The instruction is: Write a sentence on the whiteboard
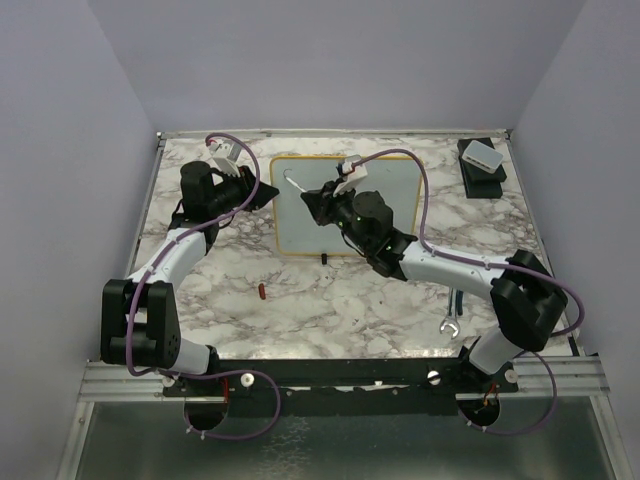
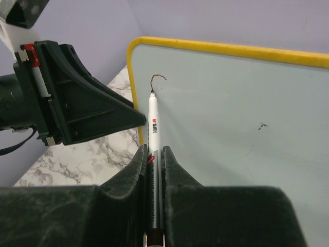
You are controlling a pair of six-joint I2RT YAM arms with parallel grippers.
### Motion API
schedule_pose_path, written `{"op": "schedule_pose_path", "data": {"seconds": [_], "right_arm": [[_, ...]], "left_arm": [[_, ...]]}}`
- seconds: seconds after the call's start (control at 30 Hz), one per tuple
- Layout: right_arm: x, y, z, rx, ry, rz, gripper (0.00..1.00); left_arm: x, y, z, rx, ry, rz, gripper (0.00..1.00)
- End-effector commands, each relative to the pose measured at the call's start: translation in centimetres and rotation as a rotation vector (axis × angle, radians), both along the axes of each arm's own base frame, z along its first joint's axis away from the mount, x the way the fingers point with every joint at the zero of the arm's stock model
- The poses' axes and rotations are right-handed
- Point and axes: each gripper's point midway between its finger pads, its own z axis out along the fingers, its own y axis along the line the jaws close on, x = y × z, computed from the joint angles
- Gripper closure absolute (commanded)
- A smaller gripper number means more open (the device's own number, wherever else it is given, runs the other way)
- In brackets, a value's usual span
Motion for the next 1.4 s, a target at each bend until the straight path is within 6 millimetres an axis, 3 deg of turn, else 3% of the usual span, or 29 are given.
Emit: {"op": "schedule_pose_path", "data": {"seconds": [0.0, 0.33, 0.8, 1.37], "right_arm": [[0.2, -1.7, -1.1, -0.027, 0.017, -0.081, 0.99], [-0.2, -3.1, -1.6, -0.033, 0.026, -0.117, 0.99], [-1.4, -0.6, -4.1, -0.066, 0.073, -0.032, 0.99], [-1.6, 0.7, -3.3, -0.063, 0.052, -0.006, 0.99]], "left_arm": [[-0.4, -0.2, 0.0, 0.002, -0.017, -0.032, 0.77], [-0.5, -0.1, 0.3, 0.002, -0.025, -0.028, 0.77], [-0.6, -0.2, 0.4, 0.001, -0.029, -0.031, 0.78], [-0.5, -0.1, 0.5, 0.002, -0.031, -0.024, 0.78]]}}
